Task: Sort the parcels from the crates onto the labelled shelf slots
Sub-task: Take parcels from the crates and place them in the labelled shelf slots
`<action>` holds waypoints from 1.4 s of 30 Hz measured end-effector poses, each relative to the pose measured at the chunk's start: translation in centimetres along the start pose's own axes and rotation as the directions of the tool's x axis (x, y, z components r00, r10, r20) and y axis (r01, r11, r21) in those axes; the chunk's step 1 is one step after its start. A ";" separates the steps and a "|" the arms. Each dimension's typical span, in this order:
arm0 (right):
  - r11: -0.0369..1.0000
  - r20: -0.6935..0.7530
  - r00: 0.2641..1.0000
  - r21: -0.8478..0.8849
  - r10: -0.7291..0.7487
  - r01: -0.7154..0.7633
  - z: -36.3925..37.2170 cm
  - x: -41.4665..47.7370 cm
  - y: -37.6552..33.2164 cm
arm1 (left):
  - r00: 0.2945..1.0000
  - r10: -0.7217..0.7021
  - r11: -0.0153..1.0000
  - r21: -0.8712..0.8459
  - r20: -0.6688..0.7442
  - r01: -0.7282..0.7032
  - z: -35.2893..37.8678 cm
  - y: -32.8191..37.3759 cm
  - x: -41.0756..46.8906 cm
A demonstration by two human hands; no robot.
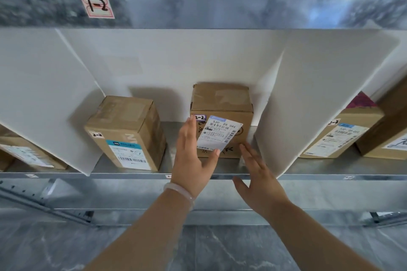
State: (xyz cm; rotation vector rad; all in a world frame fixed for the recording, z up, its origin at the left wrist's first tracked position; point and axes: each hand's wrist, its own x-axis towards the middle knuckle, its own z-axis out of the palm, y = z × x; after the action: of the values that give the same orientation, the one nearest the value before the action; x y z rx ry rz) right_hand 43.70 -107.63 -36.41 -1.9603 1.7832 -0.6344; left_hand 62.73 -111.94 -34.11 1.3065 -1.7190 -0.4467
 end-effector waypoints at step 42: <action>0.964 0.284 0.928 -0.042 -0.240 0.262 8.5 0.3 -13.7 | 0.967 -0.183 0.965 0.154 -0.175 0.210 -16.0 -7.4 -3.2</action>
State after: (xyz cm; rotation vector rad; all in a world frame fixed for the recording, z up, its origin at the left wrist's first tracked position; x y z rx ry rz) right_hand 59.82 -106.65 -35.31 -2.2294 1.4221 -0.3471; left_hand 80.16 -108.23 -32.48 1.6033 -1.5271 -0.3018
